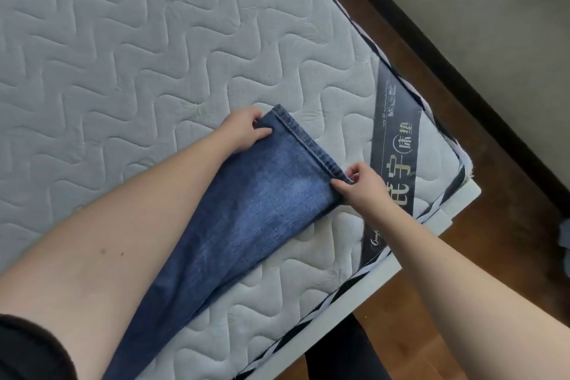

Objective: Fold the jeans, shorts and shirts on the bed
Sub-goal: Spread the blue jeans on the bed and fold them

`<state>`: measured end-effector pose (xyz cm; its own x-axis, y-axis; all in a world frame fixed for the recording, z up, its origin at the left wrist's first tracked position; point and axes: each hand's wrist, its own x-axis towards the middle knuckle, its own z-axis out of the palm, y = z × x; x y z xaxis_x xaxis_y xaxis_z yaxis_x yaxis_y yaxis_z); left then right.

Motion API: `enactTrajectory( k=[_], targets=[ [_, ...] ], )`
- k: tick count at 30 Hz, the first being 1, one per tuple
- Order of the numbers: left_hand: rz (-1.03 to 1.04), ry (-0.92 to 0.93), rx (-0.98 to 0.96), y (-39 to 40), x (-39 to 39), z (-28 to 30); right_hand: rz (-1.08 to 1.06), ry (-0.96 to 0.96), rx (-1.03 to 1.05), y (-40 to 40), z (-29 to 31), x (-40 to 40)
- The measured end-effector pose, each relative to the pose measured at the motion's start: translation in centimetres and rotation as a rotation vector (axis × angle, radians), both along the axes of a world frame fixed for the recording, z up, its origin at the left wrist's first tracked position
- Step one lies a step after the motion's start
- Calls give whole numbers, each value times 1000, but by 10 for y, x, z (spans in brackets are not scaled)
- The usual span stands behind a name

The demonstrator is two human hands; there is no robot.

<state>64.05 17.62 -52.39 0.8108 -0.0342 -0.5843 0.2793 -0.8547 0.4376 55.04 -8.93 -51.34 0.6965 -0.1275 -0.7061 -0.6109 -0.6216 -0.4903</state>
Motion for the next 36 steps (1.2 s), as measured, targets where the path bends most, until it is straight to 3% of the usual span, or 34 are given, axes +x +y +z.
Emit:
enactTrajectory(
  k=[3, 11, 16, 19, 21, 25, 31, 36],
  targets=[
    [-104, 3, 12, -4, 10, 4, -37, 3, 53, -17, 8, -1],
    [91, -123, -110, -42, -3, -9, -28, -32, -141, -22, -3, 3],
    [76, -216, -115, -14, -39, 2, -157, -262, -374, 5, 5, -17],
    [121, -218, -126, 21, -78, 9, -348, -198, -277, 18, 10, -53],
    [171, -214, -93, 48, -107, 12, -387, -57, -196, 32, 10, -82],
    [266, -181, -22, 100, -173, 15, -332, 253, 204, 81, 5, -136],
    [319, -42, 36, 159, -261, 17, -346, 340, 416, 126, -2, -164],
    [238, 15, 87, 190, -299, 20, -351, 298, 364, 127, 3, -170]
  ],
)
